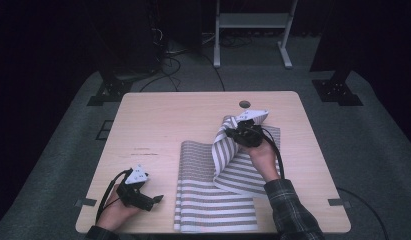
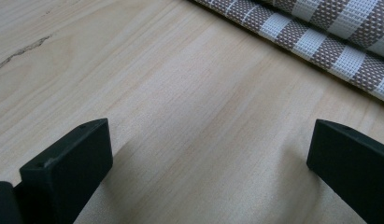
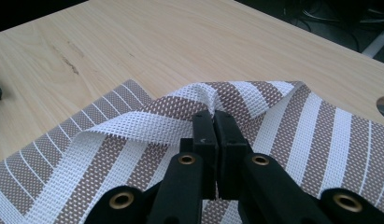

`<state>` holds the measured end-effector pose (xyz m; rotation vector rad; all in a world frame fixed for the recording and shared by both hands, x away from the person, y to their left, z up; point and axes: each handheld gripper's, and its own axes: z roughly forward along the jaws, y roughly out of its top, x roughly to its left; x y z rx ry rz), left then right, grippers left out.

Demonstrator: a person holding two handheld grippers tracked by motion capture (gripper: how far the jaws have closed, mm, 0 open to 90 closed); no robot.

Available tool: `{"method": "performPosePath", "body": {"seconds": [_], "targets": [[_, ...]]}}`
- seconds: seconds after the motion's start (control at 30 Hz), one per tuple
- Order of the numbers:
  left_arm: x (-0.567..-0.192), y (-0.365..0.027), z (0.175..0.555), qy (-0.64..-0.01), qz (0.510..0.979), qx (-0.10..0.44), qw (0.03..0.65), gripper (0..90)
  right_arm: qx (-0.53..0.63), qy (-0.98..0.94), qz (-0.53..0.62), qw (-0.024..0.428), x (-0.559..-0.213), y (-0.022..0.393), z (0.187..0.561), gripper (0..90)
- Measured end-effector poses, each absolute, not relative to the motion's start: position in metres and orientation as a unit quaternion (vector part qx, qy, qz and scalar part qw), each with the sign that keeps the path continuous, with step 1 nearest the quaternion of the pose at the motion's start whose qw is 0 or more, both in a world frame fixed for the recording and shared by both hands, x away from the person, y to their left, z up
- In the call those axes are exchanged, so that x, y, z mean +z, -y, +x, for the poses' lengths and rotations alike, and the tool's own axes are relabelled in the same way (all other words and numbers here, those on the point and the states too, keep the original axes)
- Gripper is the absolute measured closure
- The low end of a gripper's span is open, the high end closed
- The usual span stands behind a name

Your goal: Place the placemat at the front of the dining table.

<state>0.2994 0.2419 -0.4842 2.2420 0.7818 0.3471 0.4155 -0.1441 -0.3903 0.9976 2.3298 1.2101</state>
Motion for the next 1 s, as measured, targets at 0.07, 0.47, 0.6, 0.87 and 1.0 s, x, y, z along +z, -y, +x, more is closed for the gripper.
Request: {"method": "performPosePath", "body": {"seconds": [0.07, 0.47, 0.6, 0.87, 1.0], "targets": [[-0.484, -0.242, 0.299, -0.303, 0.871, 0.135, 0.362, 0.0, 0.428, -0.818, 0.347, 0.167, -0.389, 0.140, 0.416, 88.5], [-0.484, -0.242, 0.299, -0.303, 0.871, 0.135, 0.362, 0.0, 0.431, -0.826, 0.324, 0.163, -0.384, 0.115, 0.419, 88.4], [-0.484, -0.242, 0.299, -0.303, 0.871, 0.135, 0.362, 0.0, 0.435, -0.828, 0.317, 0.156, -0.384, 0.106, 0.419, 88.5], [-0.484, -0.242, 0.299, -0.303, 0.871, 0.136, 0.362, 0.0, 0.442, -0.832, 0.302, 0.146, -0.382, 0.085, 0.419, 88.4], [-0.484, -0.242, 0.299, -0.303, 0.871, 0.135, 0.362, 0.0, 0.447, -0.832, 0.296, 0.142, -0.380, 0.076, 0.418, 88.4]]}}
